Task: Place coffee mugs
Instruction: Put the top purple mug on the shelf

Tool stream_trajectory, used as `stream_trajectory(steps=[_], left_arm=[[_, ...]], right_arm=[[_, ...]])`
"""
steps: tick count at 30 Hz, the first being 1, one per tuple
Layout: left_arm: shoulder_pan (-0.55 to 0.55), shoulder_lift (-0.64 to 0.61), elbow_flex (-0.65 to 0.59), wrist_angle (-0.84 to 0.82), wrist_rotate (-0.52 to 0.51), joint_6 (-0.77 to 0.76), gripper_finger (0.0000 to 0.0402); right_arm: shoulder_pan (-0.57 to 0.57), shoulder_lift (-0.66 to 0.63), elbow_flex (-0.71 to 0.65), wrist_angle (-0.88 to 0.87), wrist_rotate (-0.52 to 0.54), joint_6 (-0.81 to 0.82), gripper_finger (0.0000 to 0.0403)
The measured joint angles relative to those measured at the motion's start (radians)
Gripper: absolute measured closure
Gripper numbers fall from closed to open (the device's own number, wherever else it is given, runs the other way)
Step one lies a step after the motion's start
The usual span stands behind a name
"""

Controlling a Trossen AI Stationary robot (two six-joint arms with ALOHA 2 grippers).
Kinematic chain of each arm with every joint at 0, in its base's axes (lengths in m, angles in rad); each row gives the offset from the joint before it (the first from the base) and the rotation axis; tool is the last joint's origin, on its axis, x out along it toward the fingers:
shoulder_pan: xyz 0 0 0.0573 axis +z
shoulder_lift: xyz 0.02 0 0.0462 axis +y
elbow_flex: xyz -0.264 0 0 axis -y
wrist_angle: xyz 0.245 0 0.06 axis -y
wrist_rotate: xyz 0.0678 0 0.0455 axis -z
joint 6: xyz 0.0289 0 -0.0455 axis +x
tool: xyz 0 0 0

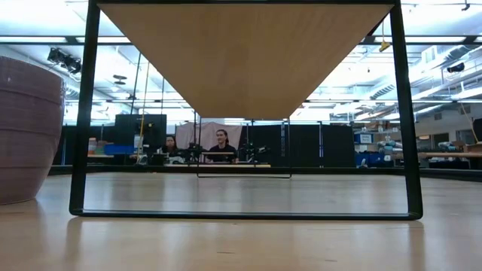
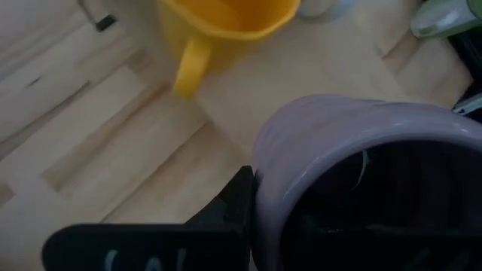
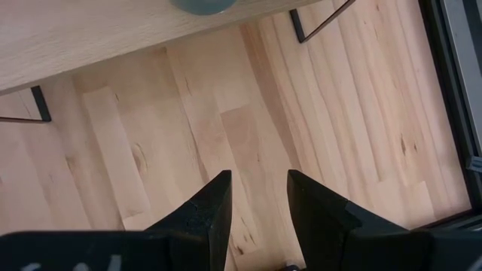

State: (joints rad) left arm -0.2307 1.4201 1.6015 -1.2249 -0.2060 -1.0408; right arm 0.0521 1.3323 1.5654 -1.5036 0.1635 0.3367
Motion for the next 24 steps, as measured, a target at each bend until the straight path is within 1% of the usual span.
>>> stream_trajectory(steps=[4,8,17,24], left_arm=[[0.034,0.068,0.072,0.0,0.001,0.04,0.036],[0.053,0.119,0.11,-0.002,0.0,0.064,0.036],[0.06,0.177,0.112,-0.02,0.014,0.058,0.036],[0.06,0.204,0.113,-0.037,-0.006,0.047,0.036]], right_arm=[[0.0,0.0,0.0,0.0,0.0,0.0,0.0268],[0.0,0.0,0.0,0.0,0.0,0.0,0.0268],[0.0,0.0,0.0,0.001,0.0,0.0,0.0268],[0.0,0.0,0.0,0.004,-0.001,0.0,0.0268]])
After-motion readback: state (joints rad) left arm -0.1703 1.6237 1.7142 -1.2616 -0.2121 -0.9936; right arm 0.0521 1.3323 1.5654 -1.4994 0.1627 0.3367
